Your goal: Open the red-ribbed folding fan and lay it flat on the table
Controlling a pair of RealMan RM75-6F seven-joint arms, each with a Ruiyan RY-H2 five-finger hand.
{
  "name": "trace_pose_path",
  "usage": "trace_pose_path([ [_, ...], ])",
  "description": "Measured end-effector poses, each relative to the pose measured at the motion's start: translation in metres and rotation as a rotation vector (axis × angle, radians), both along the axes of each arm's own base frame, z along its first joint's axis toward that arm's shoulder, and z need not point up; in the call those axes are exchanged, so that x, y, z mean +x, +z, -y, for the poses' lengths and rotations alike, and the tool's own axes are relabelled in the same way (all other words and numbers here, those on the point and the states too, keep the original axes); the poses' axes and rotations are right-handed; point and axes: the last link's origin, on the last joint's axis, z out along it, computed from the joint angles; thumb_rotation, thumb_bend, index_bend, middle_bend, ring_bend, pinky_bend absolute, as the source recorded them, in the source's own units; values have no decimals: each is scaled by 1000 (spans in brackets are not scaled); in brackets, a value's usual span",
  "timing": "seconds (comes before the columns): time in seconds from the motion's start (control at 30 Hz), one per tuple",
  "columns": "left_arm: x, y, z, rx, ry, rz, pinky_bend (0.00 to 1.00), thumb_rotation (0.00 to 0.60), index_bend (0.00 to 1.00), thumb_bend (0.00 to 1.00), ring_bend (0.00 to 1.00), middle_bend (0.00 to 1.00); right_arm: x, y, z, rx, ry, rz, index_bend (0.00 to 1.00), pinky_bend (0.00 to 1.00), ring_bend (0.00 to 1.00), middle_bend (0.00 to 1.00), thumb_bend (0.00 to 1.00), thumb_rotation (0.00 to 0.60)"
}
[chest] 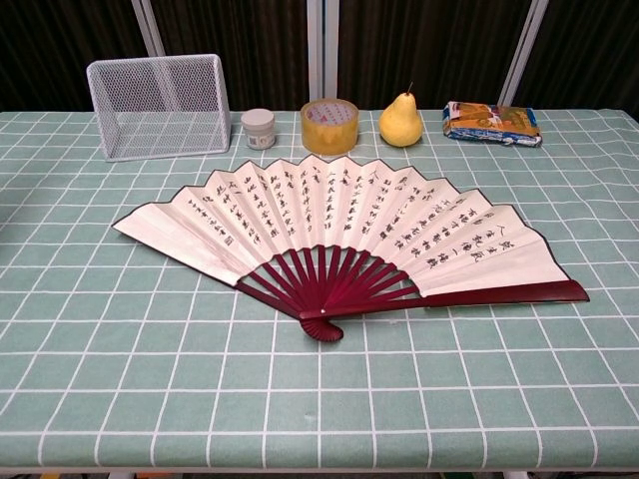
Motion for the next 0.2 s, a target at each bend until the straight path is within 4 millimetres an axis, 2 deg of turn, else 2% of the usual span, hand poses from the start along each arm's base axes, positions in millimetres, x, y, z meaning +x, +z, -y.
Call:
trace_pose_path([
  [0.13, -19, 3, 41, 22, 46, -17, 190, 600, 155, 0, 81, 163, -21, 29, -20, -99, -30, 28, 21, 0, 25, 187, 223, 600],
  [0.2, -21, 3, 60, 36, 60, -17, 190, 600, 155, 0, 81, 163, -28, 35, -30, -117, -42, 39, 21, 0, 12, 184, 223, 600],
])
